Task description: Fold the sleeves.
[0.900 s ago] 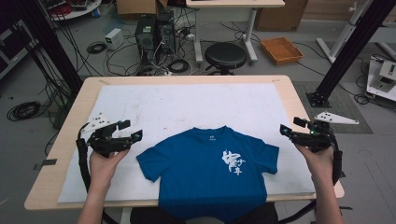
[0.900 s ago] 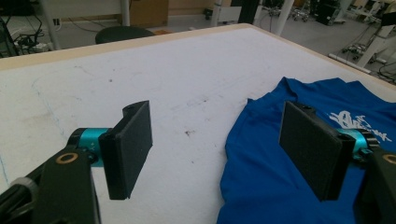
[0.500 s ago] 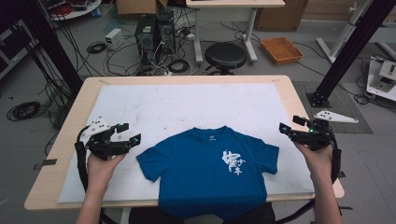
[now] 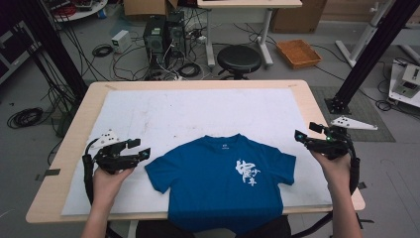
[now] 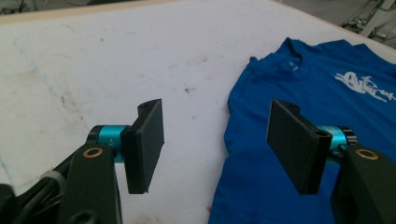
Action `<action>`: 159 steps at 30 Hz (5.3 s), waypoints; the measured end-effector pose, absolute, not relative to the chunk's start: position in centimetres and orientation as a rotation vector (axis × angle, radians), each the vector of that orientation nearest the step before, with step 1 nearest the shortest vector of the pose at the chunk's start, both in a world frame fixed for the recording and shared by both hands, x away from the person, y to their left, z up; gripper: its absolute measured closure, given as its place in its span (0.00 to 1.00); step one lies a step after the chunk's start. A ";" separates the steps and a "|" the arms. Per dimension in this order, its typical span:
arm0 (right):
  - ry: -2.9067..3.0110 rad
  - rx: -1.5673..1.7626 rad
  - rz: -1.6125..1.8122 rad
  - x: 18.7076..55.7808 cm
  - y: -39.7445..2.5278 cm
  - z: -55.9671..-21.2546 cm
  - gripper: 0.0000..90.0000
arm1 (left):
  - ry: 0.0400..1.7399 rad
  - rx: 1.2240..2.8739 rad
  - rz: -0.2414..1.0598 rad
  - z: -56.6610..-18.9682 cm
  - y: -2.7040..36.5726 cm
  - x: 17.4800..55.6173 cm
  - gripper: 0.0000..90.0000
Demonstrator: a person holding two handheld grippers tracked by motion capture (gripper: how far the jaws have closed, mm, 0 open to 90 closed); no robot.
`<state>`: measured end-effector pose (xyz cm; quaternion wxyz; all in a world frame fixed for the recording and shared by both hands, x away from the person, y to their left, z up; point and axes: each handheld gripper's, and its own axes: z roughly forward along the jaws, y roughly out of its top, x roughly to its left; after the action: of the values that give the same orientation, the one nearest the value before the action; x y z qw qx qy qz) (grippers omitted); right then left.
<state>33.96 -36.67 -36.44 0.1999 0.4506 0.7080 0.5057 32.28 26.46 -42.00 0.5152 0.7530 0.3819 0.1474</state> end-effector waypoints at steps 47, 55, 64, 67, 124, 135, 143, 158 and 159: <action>1.954 1.282 1.410 34.0 -36.9 -36.5 0.26 | 1.040 2.021 0.124 -44.0 25.3 32.3 0.98; 1.933 1.281 1.430 33.8 -37.4 -36.2 0.26 | 0.948 1.897 0.022 -40.8 24.2 31.9 0.98; 1.915 1.287 1.451 33.5 -37.7 -35.9 0.25 | 0.870 1.779 -0.114 -38.7 18.6 32.7 0.98; 1.914 1.290 1.451 33.4 -37.8 -35.9 0.25 | 0.869 1.776 -0.137 -38.7 16.1 33.6 0.98; 2.370 1.403 1.187 35.0 -36.6 -41.8 1.00 | 0.881 1.716 0.389 -39.4 24.5 33.0 0.50; 2.464 1.182 1.242 33.1 -27.6 -37.0 1.00 | 0.872 1.719 0.352 -39.4 23.8 33.0 0.50; 2.492 1.128 1.148 33.5 -20.9 -37.6 0.99 | 0.857 1.738 0.327 -39.4 23.0 33.1 0.50; 2.250 1.152 1.289 33.7 -24.9 -37.6 0.58 | 0.851 1.780 0.306 -40.1 21.7 33.4 0.50; 2.250 1.152 1.289 33.7 -24.9 -37.6 0.58 | 0.852 1.781 0.306 -40.2 21.5 33.4 0.50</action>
<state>33.71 -24.90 -37.58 0.1512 0.4014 0.7838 0.4491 33.45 21.52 -40.18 0.5414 0.7496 0.3584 0.1289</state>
